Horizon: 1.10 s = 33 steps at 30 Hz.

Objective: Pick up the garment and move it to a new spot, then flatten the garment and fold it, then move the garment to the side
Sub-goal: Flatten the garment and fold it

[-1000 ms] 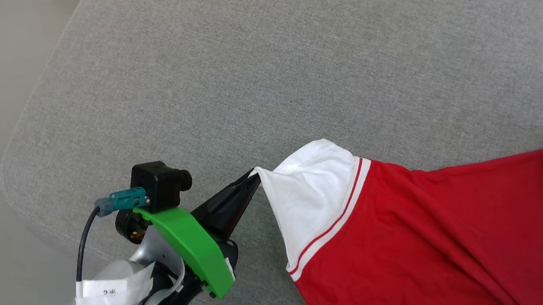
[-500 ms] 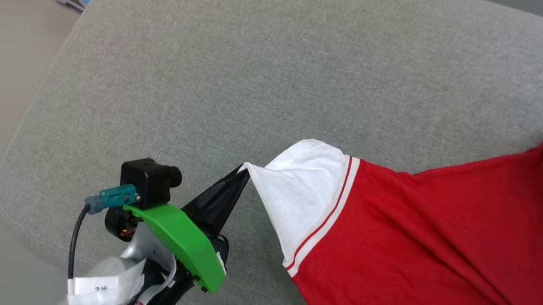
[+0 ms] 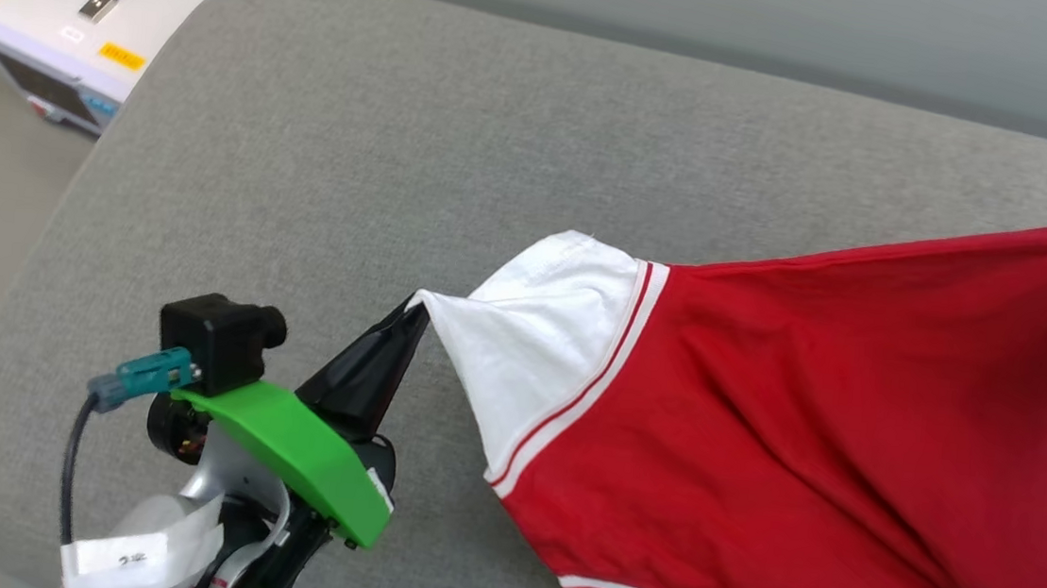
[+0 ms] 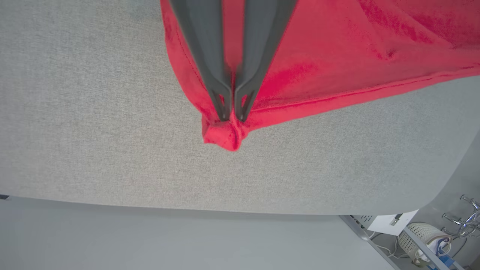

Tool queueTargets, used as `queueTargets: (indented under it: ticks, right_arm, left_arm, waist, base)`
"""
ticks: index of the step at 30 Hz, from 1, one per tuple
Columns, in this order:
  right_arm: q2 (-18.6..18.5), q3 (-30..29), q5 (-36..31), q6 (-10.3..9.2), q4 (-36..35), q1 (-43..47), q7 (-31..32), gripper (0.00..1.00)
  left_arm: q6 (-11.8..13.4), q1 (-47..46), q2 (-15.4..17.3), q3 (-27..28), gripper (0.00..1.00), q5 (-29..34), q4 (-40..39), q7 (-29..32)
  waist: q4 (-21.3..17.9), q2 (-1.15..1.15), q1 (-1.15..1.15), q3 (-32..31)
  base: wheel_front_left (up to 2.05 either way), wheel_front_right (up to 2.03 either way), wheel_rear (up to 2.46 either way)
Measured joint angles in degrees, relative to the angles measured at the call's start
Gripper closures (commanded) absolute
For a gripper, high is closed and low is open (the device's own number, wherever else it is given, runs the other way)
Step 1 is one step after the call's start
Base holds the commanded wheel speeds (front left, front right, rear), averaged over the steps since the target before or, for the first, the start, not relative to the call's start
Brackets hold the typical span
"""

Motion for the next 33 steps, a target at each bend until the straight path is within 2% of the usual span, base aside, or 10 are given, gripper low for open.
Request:
queueTargets:
  ticks: [1,8,20,31,33]
  right_arm:
    - [-0.73,-0.85,1.65,0.00,-3.67,1.41,-0.41,1.00]
    - [-0.19,-4.97,3.33,0.00,-12.39,3.15,-0.19,1.00]
    - [2.63,-8.32,4.91,0.00,-21.86,3.08,0.94,1.00]
    - [5.65,-10.85,5.43,0.00,-26.37,-0.86,0.00,1.00]
    - [5.90,-11.13,5.33,0.00,-26.99,-2.62,-0.60,1.00]
  left_arm:
    - [0.33,1.14,0.31,1.42,1.00,-1.20,-1.75,-0.15]
    - [2.70,0.66,3.02,5.09,1.00,-0.70,-6.13,-0.08]
    - [6.67,-11.73,7.68,11.03,1.00,3.43,-13.97,4.04]
    - [7.42,-23.80,9.90,14.27,1.00,5.26,-14.25,6.28]
    - [6.70,-26.50,11.54,14.27,1.00,6.97,-12.89,6.44]
  waist:
    - [-1.44,0.00,0.00,-1.58]
    - [-5.34,0.00,0.00,-4.26]
    - [-11.29,0.00,0.00,-6.99]
    - [-13.86,0.00,0.00,-4.84]
    - [-14.07,0.00,0.00,-3.52]
  base:
    - [0.00,0.00,0.00]
    - [0.00,0.00,0.00]
    - [0.00,0.00,0.00]
    - [0.00,0.00,0.00]
    - [0.00,0.00,0.00]
